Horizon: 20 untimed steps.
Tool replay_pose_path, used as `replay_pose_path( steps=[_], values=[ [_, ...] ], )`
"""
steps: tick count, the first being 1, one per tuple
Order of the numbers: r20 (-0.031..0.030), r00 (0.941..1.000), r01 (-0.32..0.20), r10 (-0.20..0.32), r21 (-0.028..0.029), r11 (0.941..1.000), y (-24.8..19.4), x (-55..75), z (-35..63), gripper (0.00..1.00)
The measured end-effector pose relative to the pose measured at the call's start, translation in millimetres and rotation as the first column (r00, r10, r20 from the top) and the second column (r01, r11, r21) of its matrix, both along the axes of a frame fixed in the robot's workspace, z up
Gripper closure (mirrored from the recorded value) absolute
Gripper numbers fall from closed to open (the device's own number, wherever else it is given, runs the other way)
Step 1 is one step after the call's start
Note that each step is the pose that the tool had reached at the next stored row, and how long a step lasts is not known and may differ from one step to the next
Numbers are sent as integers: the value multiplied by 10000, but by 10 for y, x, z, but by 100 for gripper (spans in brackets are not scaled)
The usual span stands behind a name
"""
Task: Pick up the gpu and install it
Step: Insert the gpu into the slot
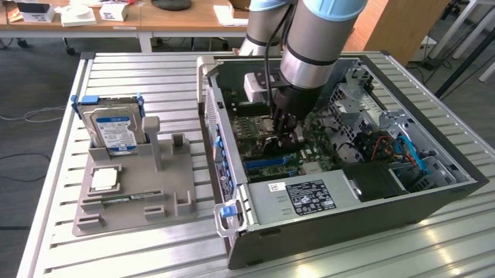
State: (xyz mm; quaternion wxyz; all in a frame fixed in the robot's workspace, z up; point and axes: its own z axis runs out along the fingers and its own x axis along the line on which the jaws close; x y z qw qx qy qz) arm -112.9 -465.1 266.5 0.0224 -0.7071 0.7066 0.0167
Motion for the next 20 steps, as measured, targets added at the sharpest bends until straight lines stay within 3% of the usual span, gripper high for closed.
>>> replay_pose_path(
  steps=[20],
  values=[
    [1, 10000, 0, 0, 1, 10000, 11, -4, -57, 73]
  ],
)
